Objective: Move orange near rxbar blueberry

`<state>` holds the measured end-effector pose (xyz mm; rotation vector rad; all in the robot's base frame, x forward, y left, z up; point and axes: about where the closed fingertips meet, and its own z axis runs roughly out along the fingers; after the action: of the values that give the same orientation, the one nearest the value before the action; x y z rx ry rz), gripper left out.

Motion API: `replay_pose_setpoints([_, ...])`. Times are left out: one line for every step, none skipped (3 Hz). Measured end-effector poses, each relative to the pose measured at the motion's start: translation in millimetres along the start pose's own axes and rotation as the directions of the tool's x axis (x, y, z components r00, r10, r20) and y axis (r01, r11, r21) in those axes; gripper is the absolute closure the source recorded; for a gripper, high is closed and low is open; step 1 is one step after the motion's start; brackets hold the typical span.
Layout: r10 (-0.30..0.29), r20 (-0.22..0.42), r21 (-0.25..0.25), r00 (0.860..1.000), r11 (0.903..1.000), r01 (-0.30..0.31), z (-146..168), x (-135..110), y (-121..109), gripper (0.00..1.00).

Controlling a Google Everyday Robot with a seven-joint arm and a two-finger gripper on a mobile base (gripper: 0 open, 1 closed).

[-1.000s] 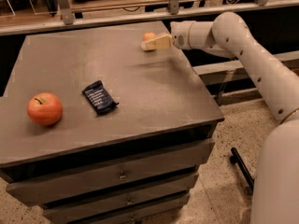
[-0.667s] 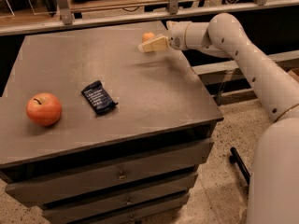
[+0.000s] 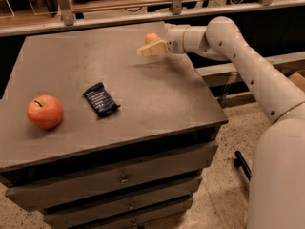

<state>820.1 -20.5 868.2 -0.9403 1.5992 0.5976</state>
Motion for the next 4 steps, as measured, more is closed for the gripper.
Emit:
replay_pose_setpoints([-0.005, -0.008, 0.001, 1.000, 1.0000, 0.005, 12.4, 6.0, 0.3, 0.00])
replay_pose_setpoints([-0.005, -0.008, -0.004, 1.000, 1.0000, 0.005, 15.7, 6.5, 2.3, 0.15])
replay_pose_setpoints([-0.004, -0.008, -0.009, 1.000, 1.0000, 0.004, 18.7, 6.8, 4.5, 0.39])
replay_pose_setpoints([-0.004, -0.008, -0.014, 1.000, 0.9999, 0.004, 21.6, 7.1, 6.6, 0.62])
